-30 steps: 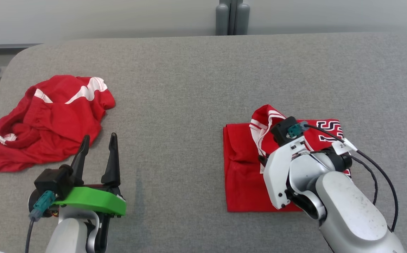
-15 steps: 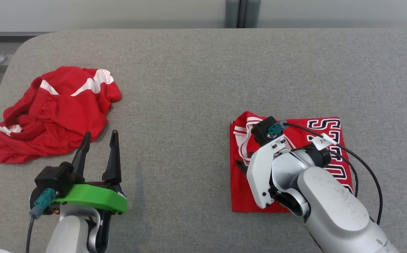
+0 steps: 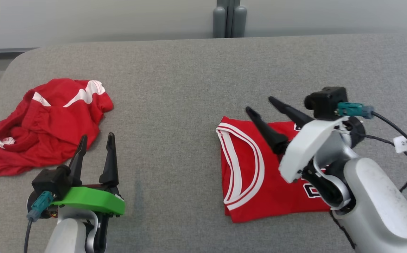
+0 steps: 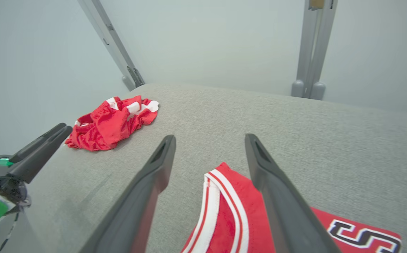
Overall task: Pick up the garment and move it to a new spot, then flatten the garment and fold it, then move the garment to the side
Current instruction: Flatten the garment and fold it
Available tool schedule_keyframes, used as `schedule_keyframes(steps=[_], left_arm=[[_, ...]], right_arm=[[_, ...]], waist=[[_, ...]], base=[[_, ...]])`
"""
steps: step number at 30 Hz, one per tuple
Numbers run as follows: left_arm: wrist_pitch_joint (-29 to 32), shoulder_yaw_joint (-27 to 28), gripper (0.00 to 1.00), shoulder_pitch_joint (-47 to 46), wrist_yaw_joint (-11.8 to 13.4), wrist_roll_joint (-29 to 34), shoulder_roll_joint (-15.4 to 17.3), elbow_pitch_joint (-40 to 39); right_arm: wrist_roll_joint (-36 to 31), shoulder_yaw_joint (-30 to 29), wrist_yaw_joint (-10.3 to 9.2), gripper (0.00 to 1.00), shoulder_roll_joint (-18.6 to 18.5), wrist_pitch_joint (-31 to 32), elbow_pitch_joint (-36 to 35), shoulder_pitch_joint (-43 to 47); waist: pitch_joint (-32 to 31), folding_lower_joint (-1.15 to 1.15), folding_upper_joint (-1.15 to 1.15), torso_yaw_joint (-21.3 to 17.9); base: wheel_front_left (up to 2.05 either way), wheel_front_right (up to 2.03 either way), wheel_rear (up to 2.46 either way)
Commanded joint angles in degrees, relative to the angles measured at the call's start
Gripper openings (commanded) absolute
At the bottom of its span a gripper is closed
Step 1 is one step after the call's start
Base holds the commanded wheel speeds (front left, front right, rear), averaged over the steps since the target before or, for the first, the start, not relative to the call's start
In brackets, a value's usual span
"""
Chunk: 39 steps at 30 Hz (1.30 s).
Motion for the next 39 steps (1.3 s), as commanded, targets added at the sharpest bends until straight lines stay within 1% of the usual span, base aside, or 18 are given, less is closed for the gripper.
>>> schedule_keyframes(steps=[1, 2, 5, 9, 13, 17, 24, 33, 39], left_arm=[[0.02, 0.08, 1.00, 0.62, -0.11, 0.09, -0.09, 0.06], [0.02, 0.08, 1.00, 0.72, -0.11, 0.12, -0.07, 0.04], [0.02, 0.09, 1.00, 1.05, -0.11, 0.21, -0.13, 0.12], [0.02, 0.28, 1.00, 1.95, -0.11, 0.34, -0.28, 0.26], [0.02, 0.73, 1.00, 2.91, -0.11, 0.18, 0.01, 0.39], [0.02, 1.35, 1.00, 4.29, -0.11, 0.29, 0.16, 0.54], [0.02, 2.32, 1.00, 6.64, -0.11, 0.43, -0.18, 0.91], [0.02, 1.78, 1.00, 6.85, -0.11, 1.11, 0.44, 2.02], [0.02, 2.50, 1.00, 6.19, -0.11, 1.53, 0.36, 1.88]], right_arm=[[-2.59, -2.17, -0.01, 1.00, -0.70, -2.29, -0.18, 1.51], [-4.13, -3.89, -0.01, 1.00, -0.97, -3.73, 0.17, 2.43], [-9.84, -9.39, -0.01, 1.00, -1.39, -10.98, 1.42, 5.39], [-15.10, -15.35, -0.01, 1.00, -0.56, -19.87, 5.38, 9.85], [-17.34, -17.96, -0.01, 1.00, 0.04, -26.03, 9.51, 12.39], [-17.72, -17.54, -0.01, 1.00, -0.21, -30.63, 12.89, 13.41], [-16.41, -15.46, -0.01, 1.00, -0.85, -33.70, 16.80, 13.57], [-15.25, -14.17, -0.01, 1.00, -0.29, -33.09, 19.16, 12.65], [-13.90, -13.90, -0.01, 1.00, -0.17, -32.20, 20.03, 11.97]], waist=[[-0.54, 0.00, 0.00, -0.40], [-0.68, 0.00, 0.00, -0.46], [-1.25, 0.00, 0.00, -0.72], [-2.36, 0.00, 0.00, -1.11], [-3.79, 0.00, 0.00, -1.79], [-5.45, 0.00, 0.00, -2.64], [-7.98, 0.00, 0.00, -3.47], [-9.41, 0.00, 0.00, -3.29], [-9.57, 0.00, 0.00, -3.04]], base=[[0.00, 0.00, 0.00], [0.00, 0.00, 0.00], [0.00, 0.00, 0.00], [0.00, 0.00, 0.00], [0.00, 0.00, 0.00], [0.00, 0.00, 0.00], [0.00, 0.00, 0.00], [0.00, 0.00, 0.00], [0.00, 0.00, 0.00]])
